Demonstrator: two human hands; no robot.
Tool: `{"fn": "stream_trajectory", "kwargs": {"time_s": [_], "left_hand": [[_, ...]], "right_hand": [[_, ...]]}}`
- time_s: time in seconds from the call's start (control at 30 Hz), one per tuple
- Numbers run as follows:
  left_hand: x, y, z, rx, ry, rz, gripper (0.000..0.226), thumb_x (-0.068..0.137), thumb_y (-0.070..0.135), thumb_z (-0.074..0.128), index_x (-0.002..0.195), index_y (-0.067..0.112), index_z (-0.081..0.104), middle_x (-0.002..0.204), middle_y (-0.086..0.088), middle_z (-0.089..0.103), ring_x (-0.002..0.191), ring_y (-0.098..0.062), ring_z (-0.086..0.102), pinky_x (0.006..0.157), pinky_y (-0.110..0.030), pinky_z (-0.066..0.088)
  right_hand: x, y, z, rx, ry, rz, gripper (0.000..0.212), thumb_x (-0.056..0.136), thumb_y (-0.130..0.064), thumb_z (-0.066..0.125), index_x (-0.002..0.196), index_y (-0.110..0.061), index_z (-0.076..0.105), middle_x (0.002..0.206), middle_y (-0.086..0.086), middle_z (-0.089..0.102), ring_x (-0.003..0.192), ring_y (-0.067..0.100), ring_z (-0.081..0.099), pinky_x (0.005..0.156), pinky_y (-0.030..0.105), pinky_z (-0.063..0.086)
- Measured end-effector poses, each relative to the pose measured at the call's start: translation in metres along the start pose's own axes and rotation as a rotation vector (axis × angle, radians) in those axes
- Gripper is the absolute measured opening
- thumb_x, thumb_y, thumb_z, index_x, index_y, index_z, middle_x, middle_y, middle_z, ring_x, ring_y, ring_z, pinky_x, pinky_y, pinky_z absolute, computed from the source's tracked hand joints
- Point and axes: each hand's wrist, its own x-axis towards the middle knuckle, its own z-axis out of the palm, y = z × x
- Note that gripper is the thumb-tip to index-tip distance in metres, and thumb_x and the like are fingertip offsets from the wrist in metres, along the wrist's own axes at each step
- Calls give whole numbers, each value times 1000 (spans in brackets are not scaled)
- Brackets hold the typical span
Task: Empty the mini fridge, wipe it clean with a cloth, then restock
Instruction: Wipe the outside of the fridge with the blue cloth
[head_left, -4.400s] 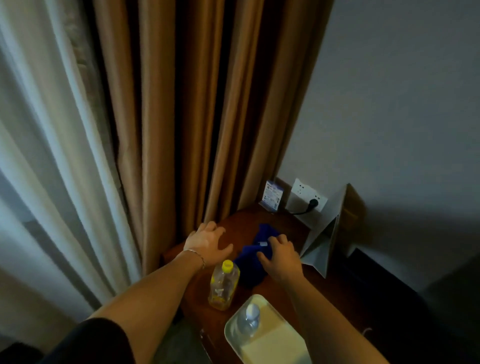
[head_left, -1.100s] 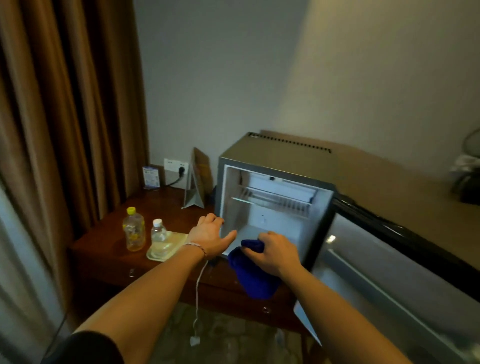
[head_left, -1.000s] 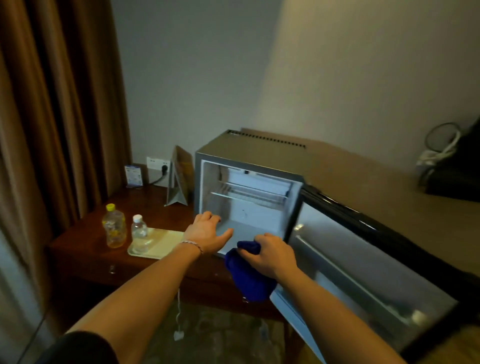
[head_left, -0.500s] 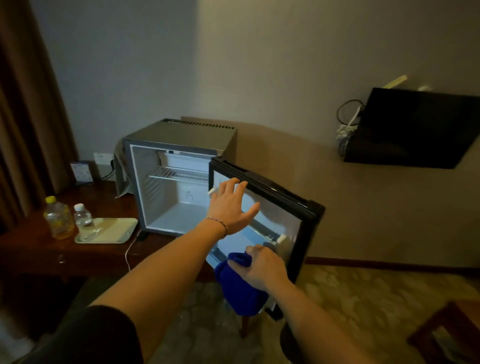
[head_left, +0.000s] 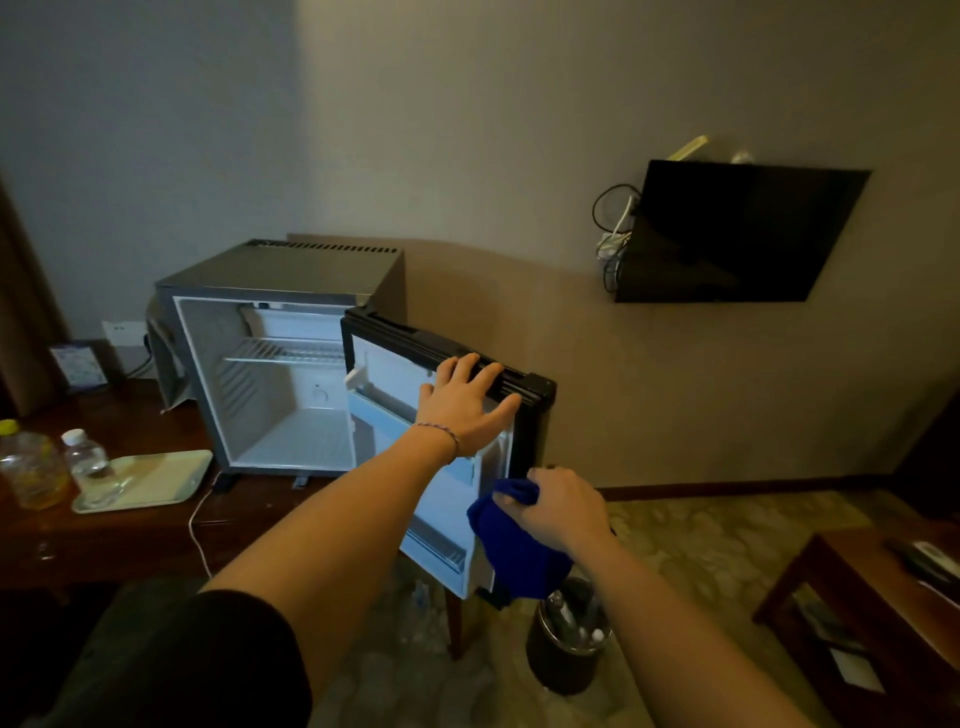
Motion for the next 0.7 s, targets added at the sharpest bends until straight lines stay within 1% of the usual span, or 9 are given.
{"fn": "stream_trajectory", "kwargs": {"time_s": [0.07, 0.2, 0.27, 0.33, 0.43, 0.57, 0.7], "left_hand": [[-2, -2, 1, 17, -1, 9, 68, 93, 71, 29, 153, 40, 23, 165, 6, 11, 151, -24, 1, 118, -58, 13], [-8, -6, 2, 31, 12, 15, 69, 92, 73, 30, 154, 42, 21, 165, 6, 10, 152, -25, 0, 117, -57, 13], [-12, -7, -1, 17, 35, 21, 67, 93, 72, 30, 152, 41, 25, 164, 6, 13, 151, -25, 3, 117, -56, 14], [-16, -9, -4, -1, 71, 25, 64, 93, 71, 30, 149, 39, 31, 162, 4, 20, 149, -26, 10, 116, -56, 19], [-23, -16, -9, -7, 115, 30, 65, 92, 73, 27, 143, 36, 41, 153, 3, 33, 142, -25, 23, 112, -52, 27], [-37, -35, -19, -42, 175, 35, 74, 85, 79, 17, 130, 35, 54, 139, 5, 44, 129, -23, 36, 104, -48, 38], [-56, -64, -36, -111, 229, 63, 70, 85, 79, 20, 112, 32, 64, 120, 8, 51, 113, -17, 43, 95, -43, 44]], "right_hand": [[-1, 9, -2, 25, -1, 27, 44, 88, -71, 52, 98, -29, 57, 92, -5, 63, 82, 12, 62, 79, 35, 58], [-5, 20, -2, 30, 5, 51, 44, 88, -72, 52, 96, -28, 56, 95, -4, 61, 84, 12, 61, 82, 36, 57], [-7, 24, -4, 33, 23, 52, 45, 88, -73, 51, 93, -28, 56, 94, -5, 60, 84, 12, 60, 82, 37, 57], [-9, 27, -6, 23, 41, 46, 48, 87, -76, 49, 90, -28, 55, 92, -5, 59, 82, 12, 60, 81, 38, 57], [-13, 31, -10, -4, 61, 39, 54, 85, -80, 44, 88, -28, 55, 90, -6, 59, 80, 13, 60, 79, 41, 58], [-16, 26, -15, -4, 78, 31, 52, 86, -80, 44, 87, -29, 56, 88, -7, 61, 78, 12, 61, 76, 38, 59], [-10, -1, -22, -14, 75, -15, 54, 85, -81, 43, 87, -28, 56, 90, -6, 59, 81, 13, 60, 79, 39, 57]]}}
